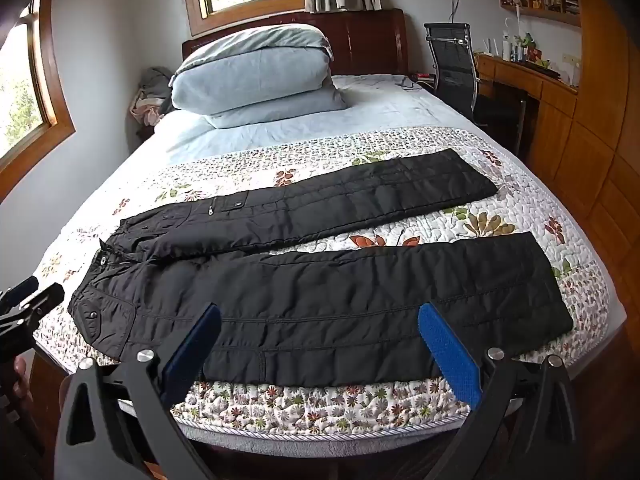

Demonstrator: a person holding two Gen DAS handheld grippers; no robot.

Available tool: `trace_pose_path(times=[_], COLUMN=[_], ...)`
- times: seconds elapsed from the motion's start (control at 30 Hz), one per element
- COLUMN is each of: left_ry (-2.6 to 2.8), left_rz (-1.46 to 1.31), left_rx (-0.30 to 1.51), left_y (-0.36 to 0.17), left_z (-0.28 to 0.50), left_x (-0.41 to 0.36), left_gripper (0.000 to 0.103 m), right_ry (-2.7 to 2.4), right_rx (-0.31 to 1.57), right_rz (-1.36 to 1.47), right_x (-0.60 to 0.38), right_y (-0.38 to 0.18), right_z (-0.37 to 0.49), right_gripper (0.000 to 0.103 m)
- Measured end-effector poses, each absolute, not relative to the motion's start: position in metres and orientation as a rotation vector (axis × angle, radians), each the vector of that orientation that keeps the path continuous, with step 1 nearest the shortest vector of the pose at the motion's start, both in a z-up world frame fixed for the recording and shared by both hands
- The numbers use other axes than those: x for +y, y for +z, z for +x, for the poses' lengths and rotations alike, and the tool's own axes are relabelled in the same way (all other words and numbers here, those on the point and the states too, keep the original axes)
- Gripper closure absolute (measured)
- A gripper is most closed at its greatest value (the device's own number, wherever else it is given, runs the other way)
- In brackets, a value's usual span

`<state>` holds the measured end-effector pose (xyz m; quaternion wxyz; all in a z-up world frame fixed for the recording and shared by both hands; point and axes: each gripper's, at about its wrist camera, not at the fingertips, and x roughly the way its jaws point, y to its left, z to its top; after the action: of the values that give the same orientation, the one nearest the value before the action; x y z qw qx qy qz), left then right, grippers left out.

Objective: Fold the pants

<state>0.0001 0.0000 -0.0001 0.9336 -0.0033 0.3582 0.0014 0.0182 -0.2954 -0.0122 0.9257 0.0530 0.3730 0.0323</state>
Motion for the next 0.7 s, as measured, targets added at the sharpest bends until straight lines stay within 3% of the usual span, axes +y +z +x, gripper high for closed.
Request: trace_pose_path(times=[0.7], left_ry=[0.003], left_rz=[-0.003], left_rx=[0.728], left_y=[0.0000], left_z=[-0.0002], left_x=[-0.0002], left_gripper=[0.002], right_ry=[0.068], right_rx=[0.765], right_rz=[0.111], right_x=[-0.2962], right_y=[-0.0107], right_z=[0.0187], right_gripper=[0.003])
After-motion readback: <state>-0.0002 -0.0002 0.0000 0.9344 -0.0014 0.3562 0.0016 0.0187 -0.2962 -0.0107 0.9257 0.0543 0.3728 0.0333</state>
